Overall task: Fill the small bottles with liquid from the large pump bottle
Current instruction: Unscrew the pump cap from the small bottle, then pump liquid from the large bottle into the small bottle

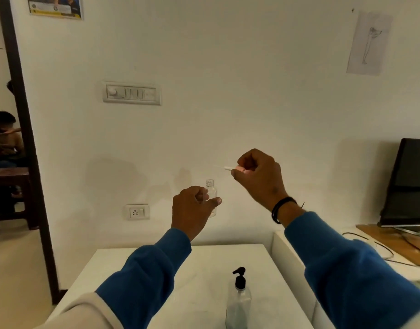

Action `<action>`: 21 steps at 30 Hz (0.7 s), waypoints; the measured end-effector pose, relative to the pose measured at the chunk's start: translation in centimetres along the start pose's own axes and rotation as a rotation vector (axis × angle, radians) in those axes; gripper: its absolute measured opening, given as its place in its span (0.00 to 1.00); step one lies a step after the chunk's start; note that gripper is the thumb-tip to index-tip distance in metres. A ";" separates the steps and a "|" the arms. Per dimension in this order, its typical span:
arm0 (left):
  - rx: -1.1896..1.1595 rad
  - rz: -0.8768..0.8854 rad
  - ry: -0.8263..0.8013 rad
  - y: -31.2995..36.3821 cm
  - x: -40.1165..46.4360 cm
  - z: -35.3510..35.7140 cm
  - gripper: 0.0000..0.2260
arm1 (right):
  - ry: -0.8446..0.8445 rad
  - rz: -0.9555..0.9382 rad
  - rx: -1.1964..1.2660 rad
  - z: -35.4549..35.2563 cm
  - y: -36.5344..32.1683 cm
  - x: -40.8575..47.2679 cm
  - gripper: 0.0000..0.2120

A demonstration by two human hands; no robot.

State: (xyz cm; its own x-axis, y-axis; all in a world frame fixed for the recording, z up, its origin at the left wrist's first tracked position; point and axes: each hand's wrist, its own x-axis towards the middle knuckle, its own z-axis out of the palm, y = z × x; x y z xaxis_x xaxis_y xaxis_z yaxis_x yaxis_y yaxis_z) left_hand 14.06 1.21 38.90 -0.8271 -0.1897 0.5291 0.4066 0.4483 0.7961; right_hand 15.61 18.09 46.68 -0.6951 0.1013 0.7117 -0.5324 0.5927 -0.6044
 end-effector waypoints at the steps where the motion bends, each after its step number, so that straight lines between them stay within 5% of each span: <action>1: -0.005 0.000 -0.001 -0.6 -0.2 0.1 0.14 | 0.031 -0.001 0.010 1.0 0.6 -0.9 0.07; 6: -0.003 -0.053 -0.031 -5.6 -2.0 0.8 0.13 | 0.091 0.034 -0.013 7.0 4.6 -6.3 0.07; 21: -0.045 -0.507 -0.192 -28.5 -12.7 4.9 0.17 | -0.237 0.473 -0.200 24.3 18.2 -26.3 0.04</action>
State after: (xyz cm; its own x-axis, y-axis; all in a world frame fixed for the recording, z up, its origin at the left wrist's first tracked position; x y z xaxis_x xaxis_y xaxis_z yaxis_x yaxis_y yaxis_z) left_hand 11.04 -4.85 8.09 -0.9781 -0.2076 0.0158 -0.0489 0.3029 0.9518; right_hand 12.44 6.77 8.30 -0.9374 0.2241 0.2665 -0.0512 0.6683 -0.7421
